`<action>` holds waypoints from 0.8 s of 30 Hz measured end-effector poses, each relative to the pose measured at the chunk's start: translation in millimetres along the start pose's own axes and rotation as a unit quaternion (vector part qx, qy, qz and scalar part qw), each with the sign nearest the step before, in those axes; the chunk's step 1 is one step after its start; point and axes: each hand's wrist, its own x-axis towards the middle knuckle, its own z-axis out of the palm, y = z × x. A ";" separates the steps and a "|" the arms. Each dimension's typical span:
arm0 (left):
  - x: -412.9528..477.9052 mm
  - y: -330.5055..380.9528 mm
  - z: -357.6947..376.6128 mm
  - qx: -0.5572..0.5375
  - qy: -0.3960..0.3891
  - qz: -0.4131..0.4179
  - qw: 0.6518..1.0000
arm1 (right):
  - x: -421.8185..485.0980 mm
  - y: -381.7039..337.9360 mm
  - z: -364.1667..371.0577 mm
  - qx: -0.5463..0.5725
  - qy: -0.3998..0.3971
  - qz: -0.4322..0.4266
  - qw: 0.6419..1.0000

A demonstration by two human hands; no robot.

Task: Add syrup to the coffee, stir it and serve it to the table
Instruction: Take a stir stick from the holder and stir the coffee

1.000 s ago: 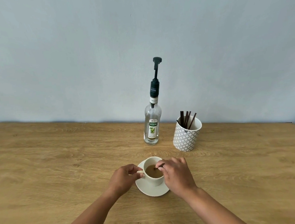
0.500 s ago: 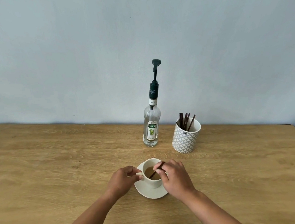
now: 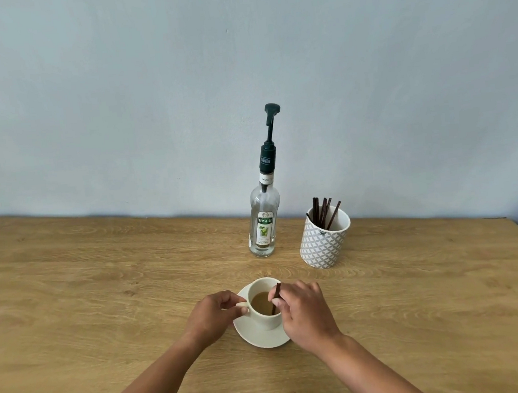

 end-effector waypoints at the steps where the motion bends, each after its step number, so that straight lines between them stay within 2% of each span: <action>1: -0.1 0.1 0.0 -0.001 0.000 0.000 1.000 | 0.9 -1.4 1.0 0.011 -0.001 0.003 1.000; 8: -0.9 1.4 0.2 -0.008 0.000 -0.007 1.000 | 6.9 -1.1 6.4 0.054 0.008 0.046 0.997; 16: -1.5 2.2 -0.3 -0.004 -0.001 -0.007 1.000 | 5.4 6.5 -2.5 -0.027 -0.014 0.033 0.999; 24: -1.0 3.2 -0.7 -0.001 -0.003 -0.007 1.000 | 4.2 -1.8 1.2 0.033 -0.023 0.027 0.999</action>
